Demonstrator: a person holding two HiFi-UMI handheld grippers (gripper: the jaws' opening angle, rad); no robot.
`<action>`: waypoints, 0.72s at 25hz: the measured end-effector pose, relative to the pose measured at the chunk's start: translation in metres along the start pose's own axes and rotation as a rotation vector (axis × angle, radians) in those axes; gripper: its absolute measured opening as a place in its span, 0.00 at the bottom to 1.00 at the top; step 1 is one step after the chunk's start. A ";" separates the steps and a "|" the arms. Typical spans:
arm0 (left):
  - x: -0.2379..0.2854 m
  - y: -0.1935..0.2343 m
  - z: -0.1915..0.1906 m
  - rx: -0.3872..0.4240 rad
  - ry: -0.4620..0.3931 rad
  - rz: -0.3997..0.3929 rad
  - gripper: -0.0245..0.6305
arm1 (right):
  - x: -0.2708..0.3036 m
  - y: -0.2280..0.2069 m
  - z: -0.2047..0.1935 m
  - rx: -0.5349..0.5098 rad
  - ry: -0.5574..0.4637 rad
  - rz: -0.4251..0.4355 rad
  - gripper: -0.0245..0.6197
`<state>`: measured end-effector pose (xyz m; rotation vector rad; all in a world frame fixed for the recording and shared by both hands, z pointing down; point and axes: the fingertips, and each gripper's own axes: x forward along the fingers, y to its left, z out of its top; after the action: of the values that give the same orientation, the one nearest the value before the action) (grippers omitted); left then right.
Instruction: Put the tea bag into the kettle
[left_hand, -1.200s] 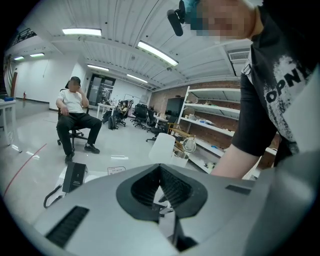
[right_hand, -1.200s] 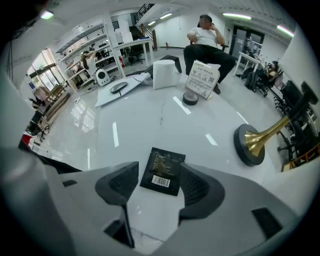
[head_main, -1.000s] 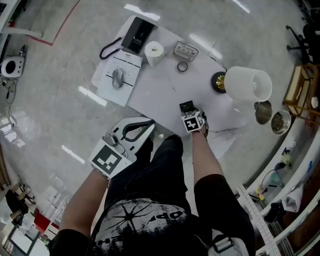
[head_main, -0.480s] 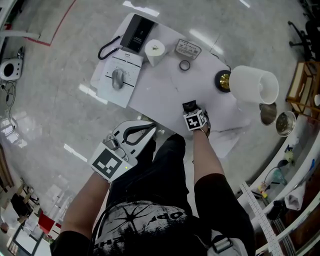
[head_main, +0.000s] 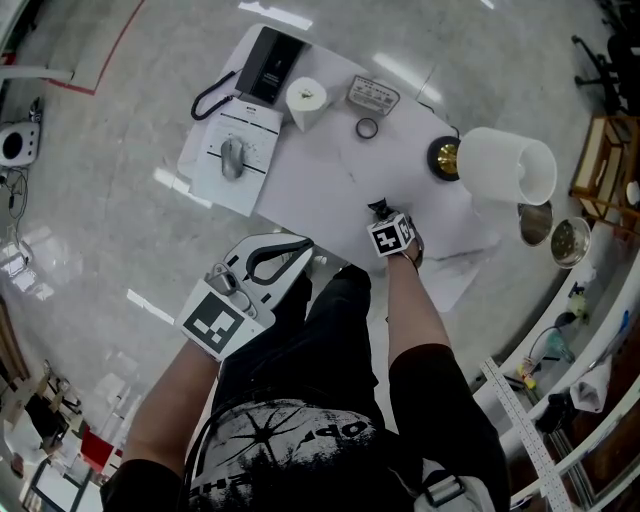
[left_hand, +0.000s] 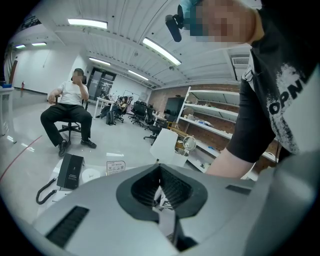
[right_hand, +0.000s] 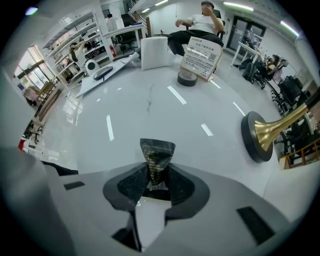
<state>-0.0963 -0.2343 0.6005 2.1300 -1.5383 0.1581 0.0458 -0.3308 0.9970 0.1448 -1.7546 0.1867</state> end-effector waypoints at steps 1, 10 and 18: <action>0.000 0.000 0.002 -0.010 -0.008 -0.002 0.05 | -0.002 0.000 0.002 0.008 -0.002 -0.003 0.22; -0.015 -0.004 0.039 0.014 -0.081 -0.035 0.05 | -0.068 0.007 0.053 -0.001 -0.118 -0.043 0.22; -0.058 -0.010 0.078 0.023 -0.165 -0.040 0.05 | -0.198 0.028 0.119 0.050 -0.444 -0.046 0.22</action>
<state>-0.1231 -0.2185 0.5080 2.2383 -1.5906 -0.0138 -0.0369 -0.3289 0.7790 0.2791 -2.1869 0.1742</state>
